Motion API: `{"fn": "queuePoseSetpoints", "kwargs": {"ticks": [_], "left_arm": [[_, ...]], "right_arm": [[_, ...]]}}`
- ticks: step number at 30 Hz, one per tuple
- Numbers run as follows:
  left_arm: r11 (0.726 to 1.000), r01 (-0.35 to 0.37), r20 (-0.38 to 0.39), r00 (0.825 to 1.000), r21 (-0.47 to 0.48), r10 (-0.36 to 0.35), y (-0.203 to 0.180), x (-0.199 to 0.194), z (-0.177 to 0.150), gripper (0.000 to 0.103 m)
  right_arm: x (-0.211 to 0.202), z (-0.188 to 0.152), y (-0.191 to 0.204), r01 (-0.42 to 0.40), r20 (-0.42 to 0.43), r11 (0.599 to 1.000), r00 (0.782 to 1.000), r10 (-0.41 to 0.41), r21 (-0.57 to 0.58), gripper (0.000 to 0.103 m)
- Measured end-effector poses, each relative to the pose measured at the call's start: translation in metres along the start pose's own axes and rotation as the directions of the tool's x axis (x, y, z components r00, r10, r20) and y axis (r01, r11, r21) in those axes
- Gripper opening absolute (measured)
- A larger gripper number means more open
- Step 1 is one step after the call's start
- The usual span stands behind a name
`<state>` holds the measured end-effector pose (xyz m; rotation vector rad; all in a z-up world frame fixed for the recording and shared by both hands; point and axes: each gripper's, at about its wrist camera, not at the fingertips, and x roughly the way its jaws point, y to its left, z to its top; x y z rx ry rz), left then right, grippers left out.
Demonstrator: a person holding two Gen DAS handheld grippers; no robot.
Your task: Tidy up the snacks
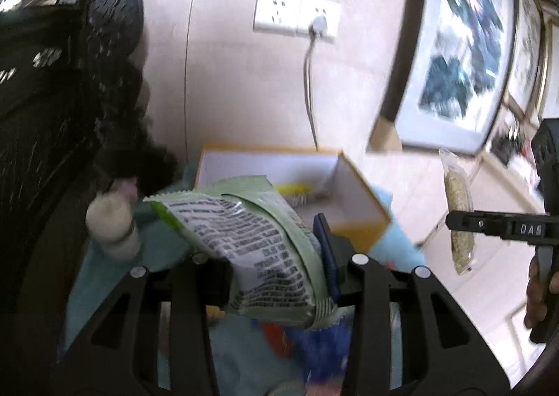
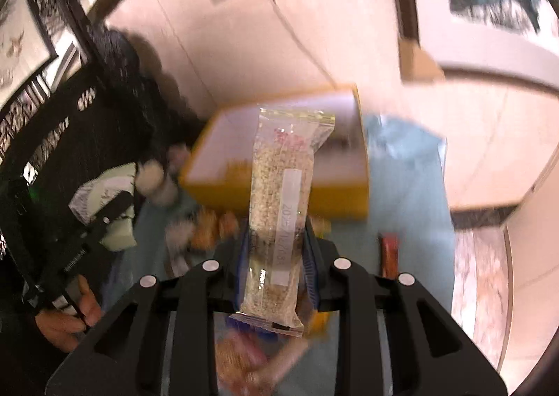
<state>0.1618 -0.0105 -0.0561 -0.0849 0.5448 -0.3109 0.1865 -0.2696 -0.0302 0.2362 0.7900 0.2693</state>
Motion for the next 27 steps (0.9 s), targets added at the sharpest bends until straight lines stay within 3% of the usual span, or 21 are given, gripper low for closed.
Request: {"fn": "queuePoseSetpoints", "kwargs": {"ticks": [4, 8, 9, 10, 11, 12, 13, 15, 19, 23, 27], "left_arm": [[1.0, 0.005, 0.044, 0.999, 0.008, -0.005, -0.008, 0.027, 0.054, 0.04], [0.999, -0.006, 0.035, 0.999, 0.031, 0.005, -0.012, 0.066, 0.092, 0.041], [0.999, -0.019, 0.017, 1.0, 0.037, 0.018, -0.011, 0.082, 0.099, 0.047], [0.999, -0.019, -0.021, 1.0, 0.035, 0.02, -0.008, 0.099, 0.103, 0.078], [1.0, -0.019, -0.083, 0.996, 0.016, 0.02, -0.003, 0.12, 0.101, 0.1], [0.999, -0.036, -0.115, 0.993, 0.007, 0.037, 0.003, 0.132, 0.097, 0.1], [0.998, -0.065, -0.143, 0.988, 0.01, 0.066, 0.007, 0.14, 0.09, 0.1], [0.994, -0.105, -0.174, 0.979, 0.022, 0.107, 0.016, 0.145, 0.069, 0.1], [0.992, -0.122, -0.203, 0.971, 0.02, 0.123, 0.029, 0.123, 0.008, 0.1], [0.997, -0.074, -0.257, 0.964, -0.023, 0.065, 0.027, 0.083, -0.074, 0.099], [0.996, 0.018, -0.337, 0.942, 0.09, 0.014, -0.004, 0.047, -0.151, 0.1]], "right_arm": [[0.009, 0.05, 0.006, 0.006, 0.042, 1.0, 0.999, -0.005, -0.018, 0.028], [0.03, 0.094, 0.011, 0.007, 0.064, 1.0, 0.998, -0.006, -0.026, 0.028], [0.04, 0.103, 0.01, -0.006, 0.046, 1.0, 0.999, 0.007, -0.021, 0.031], [0.061, 0.11, 0.007, -0.005, -0.003, 1.0, 1.0, 0.005, -0.022, 0.039], [0.078, 0.111, 0.003, 0.037, -0.038, 0.999, 0.999, -0.038, -0.026, 0.059], [0.087, 0.108, -0.002, 0.084, -0.052, 0.996, 0.995, -0.085, -0.029, 0.063], [0.099, 0.097, -0.011, 0.126, -0.075, 0.992, 0.989, -0.127, -0.027, 0.063], [0.107, 0.076, -0.022, 0.124, -0.113, 0.992, 0.986, -0.123, 0.0, 0.063], [0.115, 0.001, -0.035, 0.153, -0.223, 0.988, 0.964, -0.143, 0.028, 0.063], [0.102, -0.088, -0.038, 0.162, -0.33, 0.987, 0.933, -0.145, 0.024, 0.063], [0.088, -0.169, -0.035, 0.16, -0.441, 0.985, 0.89, -0.116, 0.062, 0.063]]}}
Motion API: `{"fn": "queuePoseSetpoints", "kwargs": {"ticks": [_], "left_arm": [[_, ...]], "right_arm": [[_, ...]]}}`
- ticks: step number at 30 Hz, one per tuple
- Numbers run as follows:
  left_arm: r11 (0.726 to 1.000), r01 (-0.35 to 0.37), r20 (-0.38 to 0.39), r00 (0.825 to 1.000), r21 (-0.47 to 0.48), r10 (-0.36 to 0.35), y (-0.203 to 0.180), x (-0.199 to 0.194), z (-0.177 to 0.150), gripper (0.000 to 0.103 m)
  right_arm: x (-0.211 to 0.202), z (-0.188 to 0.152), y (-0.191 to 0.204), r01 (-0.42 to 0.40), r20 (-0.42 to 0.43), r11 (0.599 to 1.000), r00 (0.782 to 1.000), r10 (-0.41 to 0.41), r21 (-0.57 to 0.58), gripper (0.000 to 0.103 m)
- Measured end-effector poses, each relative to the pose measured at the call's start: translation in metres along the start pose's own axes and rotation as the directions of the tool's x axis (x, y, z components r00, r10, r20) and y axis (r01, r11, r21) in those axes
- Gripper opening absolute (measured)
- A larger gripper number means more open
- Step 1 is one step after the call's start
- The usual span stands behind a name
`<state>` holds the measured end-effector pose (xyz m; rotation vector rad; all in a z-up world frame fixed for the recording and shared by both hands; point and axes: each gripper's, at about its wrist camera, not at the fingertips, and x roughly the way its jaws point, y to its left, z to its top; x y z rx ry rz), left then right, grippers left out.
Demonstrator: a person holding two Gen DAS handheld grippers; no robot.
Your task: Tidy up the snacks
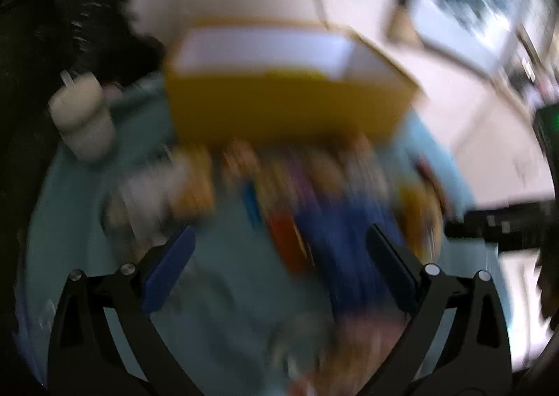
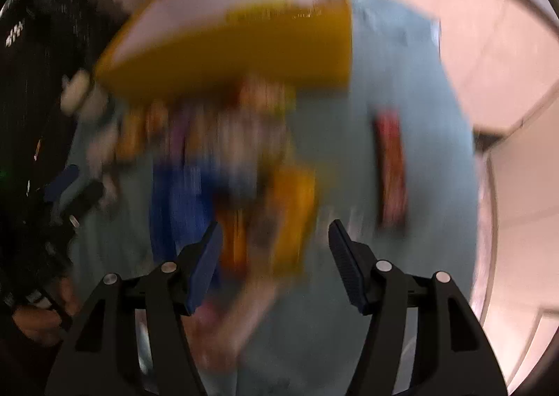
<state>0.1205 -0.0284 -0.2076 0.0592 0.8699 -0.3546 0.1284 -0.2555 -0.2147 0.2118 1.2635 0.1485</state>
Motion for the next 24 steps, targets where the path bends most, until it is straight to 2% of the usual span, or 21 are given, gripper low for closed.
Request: {"fn": "queuePoseSetpoints", "kwargs": {"ticks": [2, 4, 6, 8, 9, 13, 16, 18, 19, 20, 21, 22, 23, 24], "left_arm": [[0.993, 0.027, -0.019, 1.0, 0.116, -0.025, -0.02, -0.009, -0.037, 0.1], [0.98, 0.044, -0.025, 0.999, 0.194, -0.04, -0.032, -0.016, -0.057, 0.1], [0.963, 0.036, -0.029, 0.999, 0.268, -0.029, -0.046, -0.018, -0.073, 0.1], [0.952, 0.038, -0.029, 0.999, 0.303, -0.03, -0.057, -0.016, -0.077, 0.1], [0.95, 0.036, -0.023, 0.999, 0.311, -0.031, -0.06, -0.015, -0.078, 0.1], [0.94, 0.023, 0.005, 1.0, 0.341, -0.027, -0.07, -0.005, -0.084, 0.1], [0.935, 0.013, -0.013, 1.0, 0.354, -0.009, -0.077, 0.012, -0.092, 0.1], [0.931, -0.011, -0.054, 0.998, 0.364, 0.033, -0.075, 0.028, -0.105, 0.101], [0.941, -0.004, -0.035, 0.999, 0.338, 0.017, -0.069, 0.027, -0.106, 0.101], [0.95, 0.016, -0.053, 0.999, 0.311, 0.001, -0.062, 0.03, -0.106, 0.101], [0.96, 0.043, -0.069, 0.997, 0.276, -0.025, -0.055, 0.029, -0.105, 0.097], [0.961, 0.077, -0.074, 0.995, 0.267, -0.06, -0.051, 0.027, -0.105, 0.078], [0.954, 0.074, -0.064, 0.996, 0.291, -0.058, -0.051, 0.022, -0.105, 0.066], [0.95, 0.08, -0.066, 0.996, 0.301, -0.063, -0.05, 0.02, -0.105, 0.063]], "right_arm": [[0.005, -0.03, 0.005, 0.006, -0.031, 1.0, 0.999, -0.007, -0.016, 0.063], [0.007, -0.046, 0.01, 0.0, -0.045, 1.0, 0.999, -0.001, -0.018, 0.063], [0.01, -0.051, 0.013, 0.012, -0.049, 1.0, 0.999, -0.012, -0.007, 0.06], [0.013, -0.053, 0.015, 0.017, -0.039, 1.0, 0.999, -0.017, 0.004, 0.058], [0.016, -0.052, 0.019, 0.024, -0.039, 1.0, 0.999, -0.024, 0.005, 0.055], [0.033, -0.042, 0.028, 0.039, -0.054, 0.999, 0.998, -0.038, 0.021, 0.054], [0.051, -0.039, 0.039, 0.054, -0.084, 0.998, 0.995, -0.051, 0.027, 0.054], [0.059, -0.042, 0.049, 0.107, -0.073, 0.994, 0.991, -0.109, -0.035, 0.054], [0.063, -0.044, 0.057, 0.137, -0.069, 0.987, 0.987, -0.143, -0.085, 0.054], [0.065, -0.049, 0.065, 0.168, -0.057, 0.974, 0.982, -0.179, -0.155, 0.05], [0.064, -0.052, 0.068, 0.165, -0.05, 0.968, 0.983, -0.177, -0.187, 0.042], [0.064, -0.057, 0.07, 0.145, -0.051, 0.963, 0.986, -0.161, -0.225, 0.038], [0.062, -0.06, 0.068, 0.14, -0.05, 0.959, 0.986, -0.157, -0.244, 0.031], [0.061, -0.063, 0.063, 0.144, -0.049, 0.961, 0.986, -0.16, -0.238, 0.029]]}}
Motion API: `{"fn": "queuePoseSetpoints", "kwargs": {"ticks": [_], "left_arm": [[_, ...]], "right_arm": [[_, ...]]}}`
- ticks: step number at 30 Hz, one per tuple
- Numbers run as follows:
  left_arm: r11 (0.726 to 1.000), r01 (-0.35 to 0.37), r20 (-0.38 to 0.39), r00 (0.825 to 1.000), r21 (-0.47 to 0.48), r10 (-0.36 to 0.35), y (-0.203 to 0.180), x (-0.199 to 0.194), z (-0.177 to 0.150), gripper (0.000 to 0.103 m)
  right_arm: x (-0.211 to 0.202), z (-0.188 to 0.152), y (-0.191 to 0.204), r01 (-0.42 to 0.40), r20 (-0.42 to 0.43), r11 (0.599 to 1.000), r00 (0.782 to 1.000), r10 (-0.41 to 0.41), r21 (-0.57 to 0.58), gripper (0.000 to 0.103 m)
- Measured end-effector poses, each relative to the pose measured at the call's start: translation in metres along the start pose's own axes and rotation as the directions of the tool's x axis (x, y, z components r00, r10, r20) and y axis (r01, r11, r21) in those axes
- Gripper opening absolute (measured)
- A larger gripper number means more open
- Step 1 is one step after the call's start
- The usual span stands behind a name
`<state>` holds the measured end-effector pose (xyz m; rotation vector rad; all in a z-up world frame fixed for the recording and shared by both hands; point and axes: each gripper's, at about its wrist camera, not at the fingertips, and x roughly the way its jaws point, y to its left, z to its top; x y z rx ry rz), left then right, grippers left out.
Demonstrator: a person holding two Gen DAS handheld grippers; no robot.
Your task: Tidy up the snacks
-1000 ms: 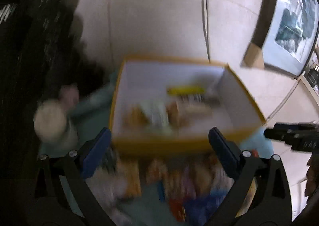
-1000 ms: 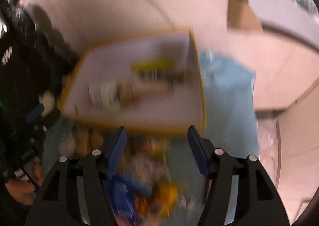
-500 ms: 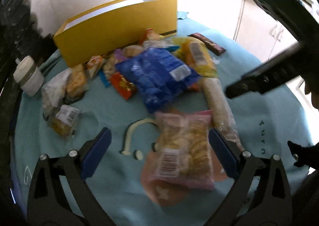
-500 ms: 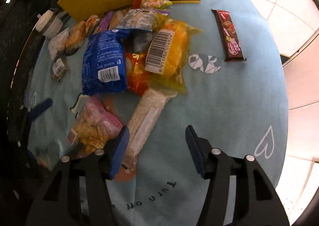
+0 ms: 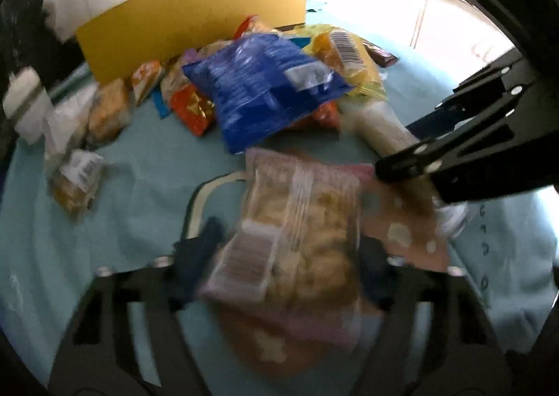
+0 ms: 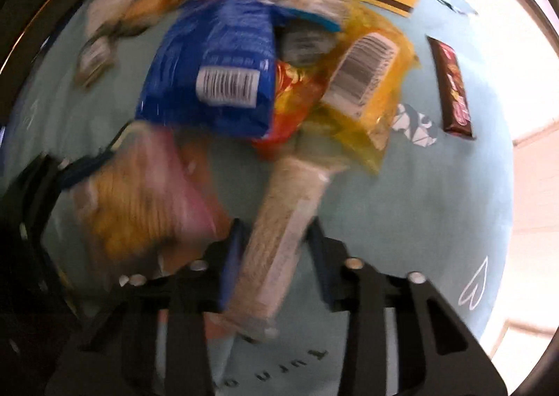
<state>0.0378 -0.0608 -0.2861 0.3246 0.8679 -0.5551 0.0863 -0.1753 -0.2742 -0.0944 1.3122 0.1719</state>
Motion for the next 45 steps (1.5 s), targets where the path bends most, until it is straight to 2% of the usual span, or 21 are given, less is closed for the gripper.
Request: {"fn": "queuePoseSetpoints", "kwargs": {"ticks": [5, 13, 18, 25, 28, 36, 45], "left_arm": [[0.999, 0.01, 0.016, 1.0, -0.044, -0.009, 0.014, -0.016, -0.006, 0.061], [0.997, 0.028, 0.084, 0.996, -0.078, -0.021, 0.019, -0.04, 0.002, 0.061], [0.993, 0.008, 0.144, 0.989, -0.121, 0.01, 0.028, -0.064, 0.016, 0.061], [0.983, -0.042, 0.167, 0.983, -0.176, 0.072, 0.044, -0.09, 0.025, 0.061], [0.978, -0.065, 0.164, 0.981, -0.197, 0.098, 0.051, -0.098, 0.028, 0.061], [0.968, -0.096, 0.174, 0.975, -0.231, 0.138, 0.062, -0.116, 0.04, 0.061], [0.957, -0.091, 0.24, 0.958, -0.274, 0.159, 0.074, -0.141, 0.074, 0.061]], "right_arm": [[-0.004, -0.018, -0.017, -0.016, 0.002, 0.998, 1.0, 0.016, 0.063, 0.029], [-0.024, -0.021, -0.017, -0.038, 0.055, 0.997, 0.998, 0.035, 0.06, 0.029], [-0.042, -0.025, -0.02, -0.068, 0.112, 0.995, 0.992, 0.06, 0.066, 0.029], [-0.077, -0.04, -0.034, -0.115, 0.197, 0.988, 0.976, 0.093, 0.099, 0.029], [-0.098, -0.048, -0.041, -0.133, 0.232, 0.985, 0.967, 0.105, 0.109, 0.029], [-0.133, -0.041, -0.047, -0.194, 0.319, 0.974, 0.936, 0.148, 0.117, 0.029], [-0.175, -0.019, -0.053, -0.286, 0.416, 0.952, 0.883, 0.217, 0.11, 0.029]]}}
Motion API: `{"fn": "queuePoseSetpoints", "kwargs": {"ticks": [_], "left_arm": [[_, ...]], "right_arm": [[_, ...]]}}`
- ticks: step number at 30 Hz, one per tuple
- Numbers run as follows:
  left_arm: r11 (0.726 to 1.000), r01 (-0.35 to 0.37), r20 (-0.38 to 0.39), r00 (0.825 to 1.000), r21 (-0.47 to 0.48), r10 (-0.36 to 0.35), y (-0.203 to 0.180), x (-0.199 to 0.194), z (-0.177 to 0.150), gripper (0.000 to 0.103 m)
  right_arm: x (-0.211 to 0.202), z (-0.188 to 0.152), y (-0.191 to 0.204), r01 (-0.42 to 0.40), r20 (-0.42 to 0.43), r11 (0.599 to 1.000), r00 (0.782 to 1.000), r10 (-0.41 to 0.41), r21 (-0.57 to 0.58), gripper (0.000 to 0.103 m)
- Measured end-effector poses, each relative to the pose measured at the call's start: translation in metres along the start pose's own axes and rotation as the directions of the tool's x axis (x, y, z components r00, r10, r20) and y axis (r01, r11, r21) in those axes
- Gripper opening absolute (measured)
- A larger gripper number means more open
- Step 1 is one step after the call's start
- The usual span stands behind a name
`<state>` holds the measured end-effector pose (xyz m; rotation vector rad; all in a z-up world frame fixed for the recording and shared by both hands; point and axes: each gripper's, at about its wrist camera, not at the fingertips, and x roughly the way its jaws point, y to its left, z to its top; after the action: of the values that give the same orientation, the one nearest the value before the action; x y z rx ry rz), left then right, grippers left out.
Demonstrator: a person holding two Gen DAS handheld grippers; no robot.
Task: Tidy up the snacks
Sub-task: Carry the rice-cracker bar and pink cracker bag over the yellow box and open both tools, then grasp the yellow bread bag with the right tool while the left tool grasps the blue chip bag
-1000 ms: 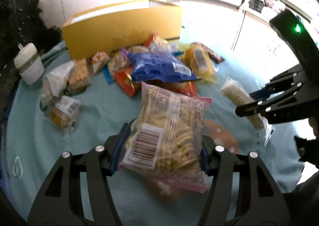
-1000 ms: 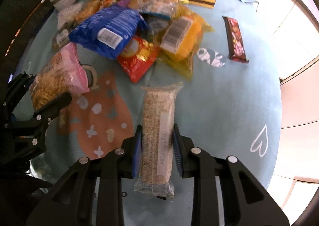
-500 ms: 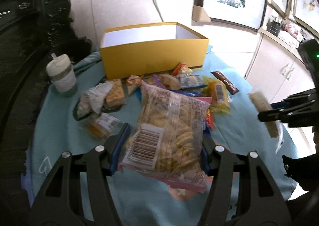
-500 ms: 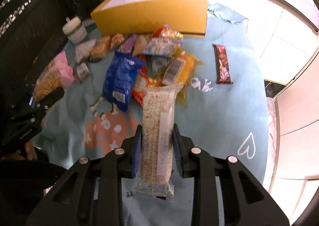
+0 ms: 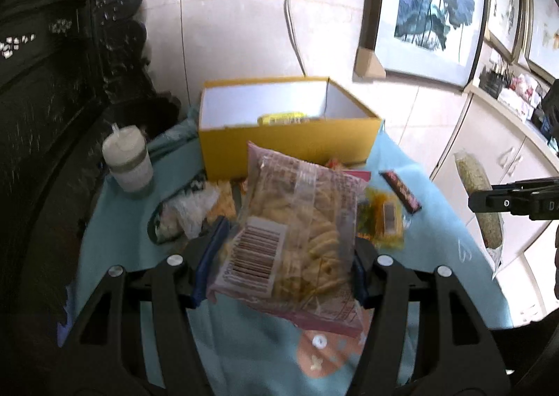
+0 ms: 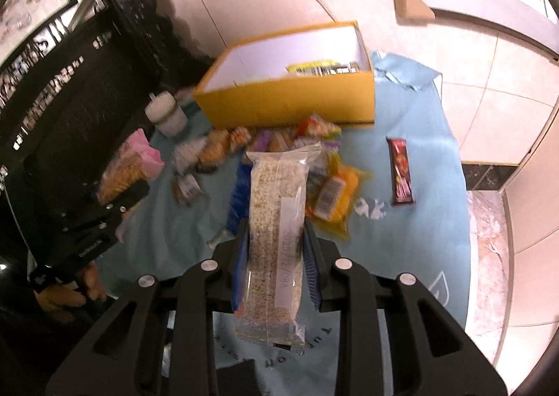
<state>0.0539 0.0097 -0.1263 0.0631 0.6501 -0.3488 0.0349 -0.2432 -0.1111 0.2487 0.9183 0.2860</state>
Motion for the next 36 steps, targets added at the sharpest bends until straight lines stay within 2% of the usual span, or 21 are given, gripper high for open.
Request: {"fn": "queuePoseSetpoints", "kwargs": {"ticks": [5, 15, 22, 25, 27, 28, 29, 30, 33, 36], "left_arm": [[1.0, -0.001, 0.063, 0.998, -0.018, 0.002, 0.003, -0.003, 0.038, 0.061], [0.997, 0.0, 0.136, 0.991, -0.08, 0.011, 0.006, 0.028, 0.125, 0.061], [0.997, -0.005, 0.151, 0.988, -0.075, 0.016, 0.005, 0.063, 0.18, 0.062], [0.998, -0.041, 0.159, 0.986, -0.047, 0.048, 0.005, 0.084, 0.205, 0.062], [0.997, -0.075, 0.13, 0.988, -0.032, 0.078, 0.009, 0.109, 0.222, 0.066], [0.997, -0.075, 0.103, 0.992, -0.03, 0.078, 0.013, 0.121, 0.225, 0.078], [0.995, -0.094, 0.055, 0.994, -0.041, 0.096, 0.018, 0.138, 0.226, 0.088], [0.992, -0.115, 0.034, 0.993, -0.051, 0.117, 0.022, 0.145, 0.222, 0.089], [0.989, -0.136, 0.008, 0.991, -0.064, 0.137, 0.033, 0.151, 0.195, 0.089], [0.99, -0.129, -0.008, 0.992, -0.059, 0.129, 0.035, 0.144, 0.141, 0.09]], "right_arm": [[-0.011, 0.036, -0.001, -0.014, 0.056, 1.0, 0.998, 0.014, -0.012, 0.029], [-0.014, 0.138, -0.007, -0.022, 0.161, 1.0, 0.987, 0.024, -0.015, 0.029], [0.008, 0.208, -0.01, -0.005, 0.185, 1.0, 0.983, 0.007, -0.011, 0.029], [0.026, 0.243, -0.007, 0.014, 0.207, 1.0, 0.978, -0.011, -0.016, 0.029], [0.042, 0.261, -0.007, 0.011, 0.195, 1.0, 0.981, -0.009, -0.012, 0.032], [0.061, 0.272, -0.012, 0.018, 0.151, 1.0, 0.988, -0.018, 0.003, 0.036], [0.071, 0.274, -0.018, 0.05, 0.123, 0.999, 0.991, -0.052, 0.021, 0.051], [0.077, 0.272, -0.023, 0.075, 0.109, 0.996, 0.991, -0.079, 0.038, 0.054], [0.09, 0.249, -0.038, 0.091, 0.057, 0.994, 0.994, -0.094, 0.058, 0.054], [0.105, 0.194, -0.048, 0.143, -0.038, 0.989, 0.989, -0.142, 0.038, 0.055]]}}
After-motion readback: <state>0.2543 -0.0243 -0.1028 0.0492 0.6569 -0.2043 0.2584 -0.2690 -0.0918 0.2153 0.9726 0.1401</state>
